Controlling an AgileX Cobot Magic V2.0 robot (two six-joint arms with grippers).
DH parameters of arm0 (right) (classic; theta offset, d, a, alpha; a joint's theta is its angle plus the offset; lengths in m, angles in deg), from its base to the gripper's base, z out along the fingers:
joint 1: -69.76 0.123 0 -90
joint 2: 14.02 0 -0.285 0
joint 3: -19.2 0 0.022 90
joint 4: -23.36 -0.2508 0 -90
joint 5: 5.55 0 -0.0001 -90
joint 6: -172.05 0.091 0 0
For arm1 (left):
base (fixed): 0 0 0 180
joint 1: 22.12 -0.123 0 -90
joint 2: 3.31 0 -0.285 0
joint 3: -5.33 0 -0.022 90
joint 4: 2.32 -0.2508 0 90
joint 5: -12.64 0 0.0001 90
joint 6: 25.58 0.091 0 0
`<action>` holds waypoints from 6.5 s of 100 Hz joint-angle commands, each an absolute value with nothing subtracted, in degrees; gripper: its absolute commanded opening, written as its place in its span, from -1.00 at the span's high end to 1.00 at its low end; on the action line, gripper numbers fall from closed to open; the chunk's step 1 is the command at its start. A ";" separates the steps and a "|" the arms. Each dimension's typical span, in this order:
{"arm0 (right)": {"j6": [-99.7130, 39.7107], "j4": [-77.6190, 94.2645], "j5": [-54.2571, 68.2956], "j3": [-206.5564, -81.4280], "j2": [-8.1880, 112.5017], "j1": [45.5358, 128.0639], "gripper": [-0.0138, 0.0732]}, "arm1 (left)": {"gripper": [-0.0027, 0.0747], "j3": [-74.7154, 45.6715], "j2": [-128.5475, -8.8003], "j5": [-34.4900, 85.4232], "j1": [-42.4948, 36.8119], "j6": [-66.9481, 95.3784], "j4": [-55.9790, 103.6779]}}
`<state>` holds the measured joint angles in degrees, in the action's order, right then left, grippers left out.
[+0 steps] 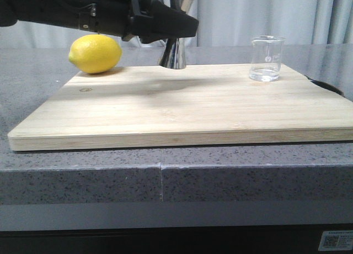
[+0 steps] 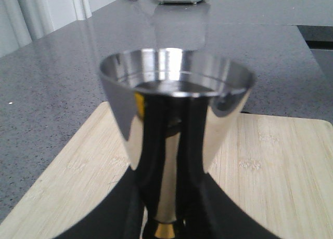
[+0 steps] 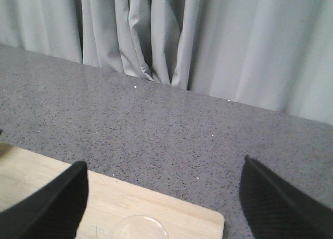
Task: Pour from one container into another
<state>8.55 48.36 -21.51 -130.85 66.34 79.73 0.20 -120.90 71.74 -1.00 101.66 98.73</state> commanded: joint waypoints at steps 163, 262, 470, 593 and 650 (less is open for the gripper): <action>8.15 48.86 -28.21 -132.30 64.45 79.35 -0.56 | 0.98 1.82 -123.51 85.30 -5.38 103.93 103.76; 8.15 48.86 -29.01 -132.30 64.45 79.35 -0.56 | 0.86 1.82 -123.51 85.20 -5.38 103.93 103.76; 8.15 48.90 -29.11 -132.30 64.45 79.35 -0.56 | -0.59 1.82 -119.58 73.74 -5.52 92.42 91.44; -9.88 24.92 47.62 -153.48 60.88 79.58 -0.56 | -0.37 1.82 -84.11 74.22 -14.27 9.83 23.59; -19.55 13.77 50.12 -150.24 51.11 69.76 -0.56 | -0.36 -3.72 -68.12 80.43 -14.27 -28.94 -10.29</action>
<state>-18.89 14.64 53.76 -150.05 55.62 72.20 -2.83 -71.25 83.65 -14.22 -25.95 -9.37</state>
